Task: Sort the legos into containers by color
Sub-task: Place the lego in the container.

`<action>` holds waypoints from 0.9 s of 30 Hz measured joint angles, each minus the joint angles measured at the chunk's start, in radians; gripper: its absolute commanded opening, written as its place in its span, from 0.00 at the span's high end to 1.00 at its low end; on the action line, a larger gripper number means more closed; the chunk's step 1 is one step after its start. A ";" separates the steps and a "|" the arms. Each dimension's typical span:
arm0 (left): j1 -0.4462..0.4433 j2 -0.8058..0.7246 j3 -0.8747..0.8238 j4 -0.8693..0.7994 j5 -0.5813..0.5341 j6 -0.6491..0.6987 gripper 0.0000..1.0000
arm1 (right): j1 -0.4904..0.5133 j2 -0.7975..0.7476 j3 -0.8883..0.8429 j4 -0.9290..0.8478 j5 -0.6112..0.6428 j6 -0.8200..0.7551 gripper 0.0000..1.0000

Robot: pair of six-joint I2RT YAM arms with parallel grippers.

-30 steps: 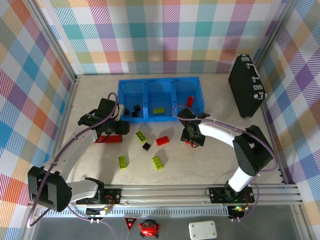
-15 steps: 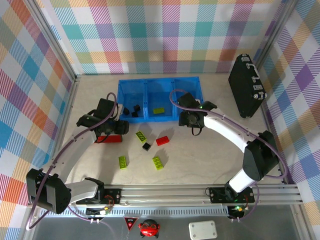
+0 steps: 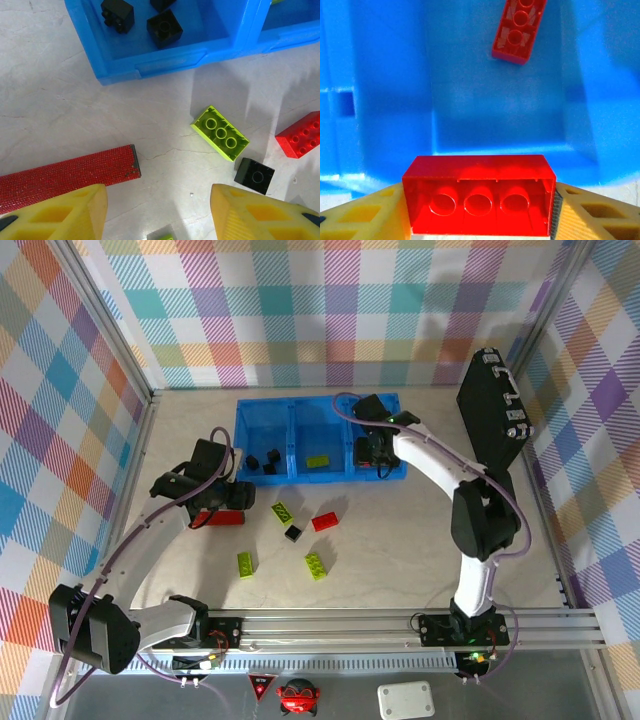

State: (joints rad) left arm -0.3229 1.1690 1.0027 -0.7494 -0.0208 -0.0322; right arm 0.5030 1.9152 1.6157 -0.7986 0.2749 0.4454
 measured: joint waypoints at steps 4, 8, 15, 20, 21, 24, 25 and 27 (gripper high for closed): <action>0.000 0.000 0.000 0.000 -0.001 0.000 0.43 | -0.023 0.053 0.055 -0.014 -0.018 -0.014 0.36; 0.000 0.000 0.000 0.000 -0.008 0.000 0.43 | -0.042 0.091 0.085 -0.021 -0.027 -0.019 0.36; 0.000 0.000 0.000 0.000 -0.019 0.000 0.43 | -0.077 0.162 0.103 -0.034 -0.050 -0.021 0.36; 0.000 0.000 0.000 0.000 -0.021 0.000 0.43 | -0.093 0.216 0.161 -0.034 -0.071 -0.036 0.35; 0.000 0.000 0.000 0.000 -0.023 0.000 0.43 | -0.097 0.229 0.175 -0.035 -0.075 -0.038 0.35; 0.000 0.000 0.000 0.000 -0.026 0.000 0.43 | -0.102 0.268 0.217 -0.035 -0.079 -0.043 0.35; 0.000 0.000 0.000 0.000 -0.026 0.000 0.43 | -0.105 0.281 0.226 -0.034 -0.079 -0.043 0.35; 0.000 0.000 0.000 0.000 -0.026 0.000 0.43 | -0.108 0.299 0.236 -0.038 -0.079 -0.043 0.34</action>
State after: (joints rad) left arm -0.3233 1.1690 1.0027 -0.7494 -0.0471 -0.0319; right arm 0.3954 2.2143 1.8519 -0.8368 0.1963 0.4019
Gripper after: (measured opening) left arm 0.569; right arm 0.656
